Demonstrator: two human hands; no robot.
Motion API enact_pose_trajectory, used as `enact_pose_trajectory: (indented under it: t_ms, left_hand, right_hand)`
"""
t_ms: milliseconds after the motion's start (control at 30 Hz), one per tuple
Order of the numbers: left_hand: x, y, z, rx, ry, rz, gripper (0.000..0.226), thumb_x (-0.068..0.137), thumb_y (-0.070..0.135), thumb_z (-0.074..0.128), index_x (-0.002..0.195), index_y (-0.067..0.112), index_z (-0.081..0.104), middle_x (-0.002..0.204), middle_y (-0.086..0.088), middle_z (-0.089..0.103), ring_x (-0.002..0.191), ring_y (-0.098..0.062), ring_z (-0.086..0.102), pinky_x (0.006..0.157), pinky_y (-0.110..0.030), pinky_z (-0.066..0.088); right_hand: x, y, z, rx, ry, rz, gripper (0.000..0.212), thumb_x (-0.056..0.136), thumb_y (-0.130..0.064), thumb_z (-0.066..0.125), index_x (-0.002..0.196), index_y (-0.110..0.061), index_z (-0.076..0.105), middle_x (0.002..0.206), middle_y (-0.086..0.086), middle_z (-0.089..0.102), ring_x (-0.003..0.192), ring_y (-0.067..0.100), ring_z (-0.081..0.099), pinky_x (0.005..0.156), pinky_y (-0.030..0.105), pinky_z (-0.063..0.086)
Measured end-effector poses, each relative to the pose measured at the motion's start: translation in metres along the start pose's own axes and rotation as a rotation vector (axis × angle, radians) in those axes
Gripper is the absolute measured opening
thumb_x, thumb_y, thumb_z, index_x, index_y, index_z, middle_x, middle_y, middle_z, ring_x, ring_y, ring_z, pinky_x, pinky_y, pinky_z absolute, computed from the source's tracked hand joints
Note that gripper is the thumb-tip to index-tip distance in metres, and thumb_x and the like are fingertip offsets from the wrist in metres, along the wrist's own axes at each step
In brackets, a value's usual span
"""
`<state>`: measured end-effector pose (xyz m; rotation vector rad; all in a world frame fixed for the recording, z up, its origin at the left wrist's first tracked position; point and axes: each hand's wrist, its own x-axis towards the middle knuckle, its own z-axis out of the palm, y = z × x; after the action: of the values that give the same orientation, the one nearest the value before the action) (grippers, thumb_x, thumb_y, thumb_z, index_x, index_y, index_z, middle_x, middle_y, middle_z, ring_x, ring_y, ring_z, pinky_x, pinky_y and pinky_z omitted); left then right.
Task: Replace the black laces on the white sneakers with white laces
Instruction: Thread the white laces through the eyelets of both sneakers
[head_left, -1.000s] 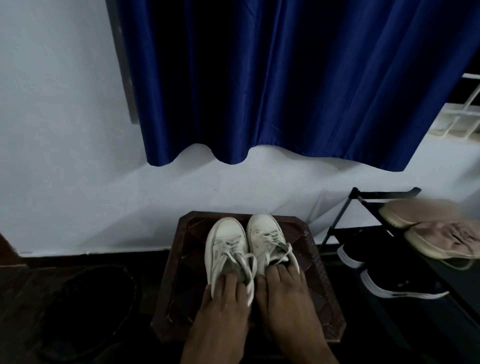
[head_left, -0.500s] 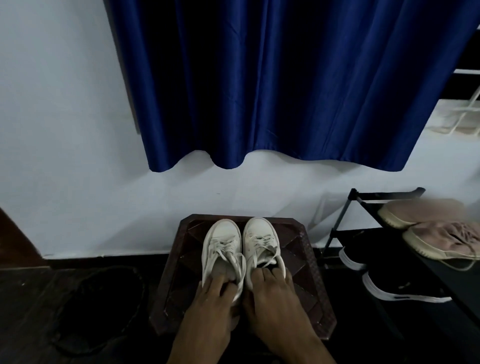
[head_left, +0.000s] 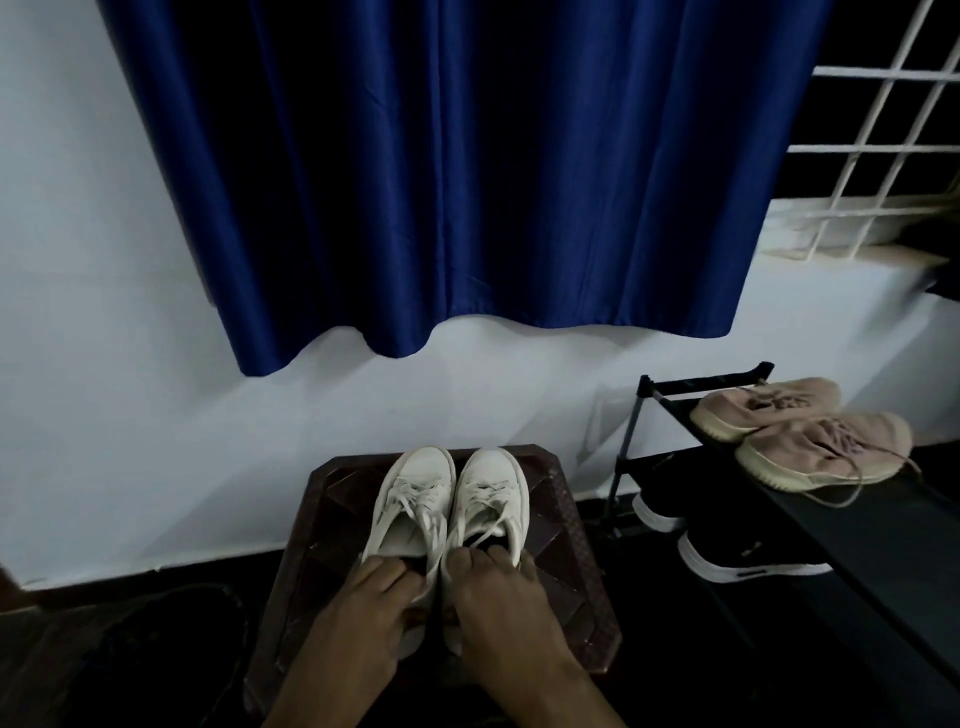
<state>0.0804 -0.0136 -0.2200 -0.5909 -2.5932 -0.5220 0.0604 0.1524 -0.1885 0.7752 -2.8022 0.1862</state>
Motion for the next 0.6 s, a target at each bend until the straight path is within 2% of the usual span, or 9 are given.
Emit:
enact_pose_trajectory:
  t_ms: [33, 67, 133, 167, 200, 267, 400, 500, 600]
  left_hand:
    - [0.003, 0.001, -0.002, 0.006, -0.015, 0.018, 0.056, 0.048, 0.021, 0.086, 0.086, 0.03, 0.046, 0.09, 0.017, 0.041, 0.085, -0.005, 0.046, 0.072, -0.017, 0.041]
    - [0.008, 0.003, -0.004, 0.003, -0.003, 0.041, 0.051, 0.051, 0.021, 0.082, 0.085, 0.03, 0.045, 0.089, 0.016, 0.041, 0.085, -0.005, 0.046, 0.072, -0.016, 0.041]
    - [0.025, 0.009, -0.011, -0.016, 0.031, 0.079, 0.027, 0.065, 0.022, 0.061, 0.085, 0.03, 0.045, 0.09, 0.017, 0.042, 0.087, -0.005, 0.047, 0.071, -0.015, 0.041]
    - [0.038, 0.015, -0.014, -0.023, 0.031, 0.088, 0.021, 0.069, 0.022, 0.052, 0.086, 0.031, 0.045, 0.091, 0.017, 0.043, 0.089, -0.005, 0.048, 0.07, -0.015, 0.042]
    - [0.051, 0.019, -0.017, -0.033, 0.035, 0.104, 0.019, 0.072, 0.02, 0.048, 0.087, 0.031, 0.046, 0.091, 0.017, 0.044, 0.09, -0.004, 0.049, 0.07, -0.015, 0.043]
    - [0.083, 0.033, -0.023, -0.08, 0.055, 0.17, 0.017, 0.076, 0.017, 0.047, 0.085, 0.031, 0.046, 0.089, 0.018, 0.045, 0.089, 0.001, 0.045, 0.072, -0.013, 0.041]
    - [0.157, 0.087, -0.025, -0.166, 0.072, 0.403, 0.013, 0.083, 0.017, 0.05, 0.082, 0.03, 0.046, 0.087, 0.023, 0.036, 0.089, 0.007, 0.035, 0.077, -0.007, 0.033]
    - [0.212, 0.131, -0.007, -0.252, 0.047, 0.533, 0.01, 0.081, 0.012, 0.06, 0.079, 0.02, 0.054, 0.085, 0.012, 0.049, 0.088, 0.0, 0.042, 0.076, -0.012, 0.035]
    - [0.256, 0.166, 0.015, -0.33, 0.031, 0.611, 0.015, 0.077, 0.003, 0.073, 0.083, 0.014, 0.063, 0.09, 0.005, 0.061, 0.095, -0.008, 0.052, 0.086, -0.015, 0.04]
  right_hand:
    - [-0.001, 0.002, -0.002, 0.014, -0.007, 0.007, 0.05, 0.038, -0.027, 0.084, 0.078, -0.017, 0.056, 0.068, 0.0, 0.064, 0.065, 0.02, 0.063, 0.06, 0.045, 0.059]
    - [0.0, 0.005, -0.005, 0.035, 0.0, 0.02, 0.046, 0.046, -0.026, 0.082, 0.083, -0.016, 0.056, 0.075, 0.001, 0.066, 0.073, 0.022, 0.064, 0.068, 0.048, 0.058]
    - [0.001, 0.015, -0.019, 0.033, 0.024, 0.07, 0.044, 0.059, -0.028, 0.078, 0.094, -0.014, 0.056, 0.089, 0.004, 0.067, 0.087, 0.025, 0.062, 0.081, 0.05, 0.055]
    - [0.001, 0.023, -0.028, 0.015, 0.054, 0.094, 0.045, 0.056, -0.029, 0.08, 0.092, -0.014, 0.056, 0.086, 0.004, 0.066, 0.085, 0.025, 0.062, 0.079, 0.049, 0.056]
    - [0.001, 0.03, -0.037, -0.008, 0.084, 0.116, 0.047, 0.049, -0.031, 0.083, 0.085, -0.017, 0.057, 0.078, 0.002, 0.066, 0.076, 0.023, 0.063, 0.071, 0.046, 0.057]
    - [-0.004, 0.044, -0.057, -0.074, 0.131, 0.171, 0.046, 0.04, -0.032, 0.086, 0.074, -0.02, 0.058, 0.065, -0.001, 0.062, 0.063, 0.021, 0.062, 0.059, 0.042, 0.057]
    - [-0.022, 0.091, -0.095, -0.181, 0.255, 0.353, 0.04, 0.046, -0.027, 0.088, 0.071, -0.02, 0.057, 0.063, 0.001, 0.062, 0.061, 0.025, 0.06, 0.06, 0.044, 0.055]
    - [-0.044, 0.137, -0.128, -0.245, 0.321, 0.501, 0.042, 0.044, -0.022, 0.088, 0.07, -0.019, 0.055, 0.061, 0.002, 0.06, 0.058, 0.026, 0.059, 0.056, 0.044, 0.052]
    - [-0.06, 0.172, -0.148, -0.275, 0.333, 0.597, 0.039, 0.044, -0.018, 0.087, 0.069, -0.016, 0.056, 0.059, 0.002, 0.06, 0.057, 0.025, 0.059, 0.053, 0.04, 0.048]
